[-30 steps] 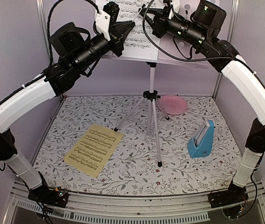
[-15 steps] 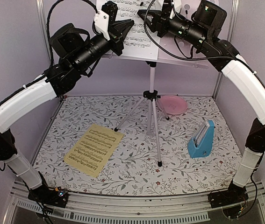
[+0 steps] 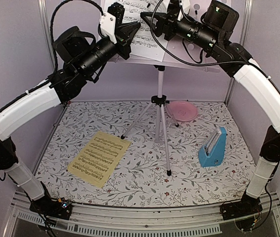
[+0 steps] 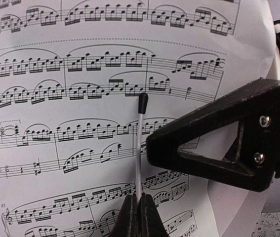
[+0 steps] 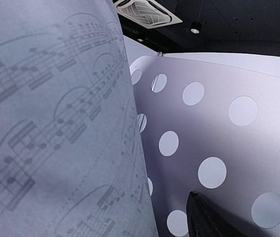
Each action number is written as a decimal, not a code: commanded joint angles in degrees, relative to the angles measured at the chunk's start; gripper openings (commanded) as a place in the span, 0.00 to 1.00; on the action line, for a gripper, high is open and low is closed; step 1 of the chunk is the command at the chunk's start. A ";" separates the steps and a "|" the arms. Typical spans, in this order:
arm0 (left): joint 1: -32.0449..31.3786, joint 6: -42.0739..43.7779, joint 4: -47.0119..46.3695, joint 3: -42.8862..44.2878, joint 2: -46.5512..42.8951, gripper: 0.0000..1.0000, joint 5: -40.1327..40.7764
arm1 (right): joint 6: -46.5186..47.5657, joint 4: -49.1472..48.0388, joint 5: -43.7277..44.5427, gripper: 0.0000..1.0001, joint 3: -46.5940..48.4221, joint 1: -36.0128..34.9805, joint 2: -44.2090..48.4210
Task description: Set up the instrument practice props
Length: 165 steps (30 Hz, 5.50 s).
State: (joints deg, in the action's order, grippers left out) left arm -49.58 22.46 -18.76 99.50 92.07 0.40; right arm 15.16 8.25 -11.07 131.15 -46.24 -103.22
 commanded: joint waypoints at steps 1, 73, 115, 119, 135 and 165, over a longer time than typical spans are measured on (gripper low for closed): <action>0.18 -0.13 -2.29 -0.71 -0.49 0.00 0.39 | -0.39 -1.79 1.40 0.66 -1.29 0.10 2.21; 12.85 -49.60 27.39 -58.81 -45.70 0.69 6.31 | -17.81 0.35 -5.99 0.76 -48.60 -3.21 31.46; 35.61 -82.78 36.29 -86.58 -46.22 0.51 5.13 | -25.82 -13.46 -4.62 0.73 -71.41 -10.00 27.84; 35.64 -83.00 35.97 -85.87 -43.44 0.47 5.91 | -25.38 -13.13 -4.32 0.73 -70.81 -10.03 27.41; 35.71 -80.62 33.98 -83.10 -40.55 0.00 6.45 | -23.91 -12.34 -4.20 0.76 -69.42 -9.97 25.71; 13.37 -13.15 67.89 -30.20 -40.65 0.00 -2.79 | 3.98 4.54 -18.43 0.88 -43.71 -10.06 19.22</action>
State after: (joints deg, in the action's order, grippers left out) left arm -34.28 0.99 41.56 65.60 53.23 2.92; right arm 12.67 8.73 -23.79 83.05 -55.94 -80.25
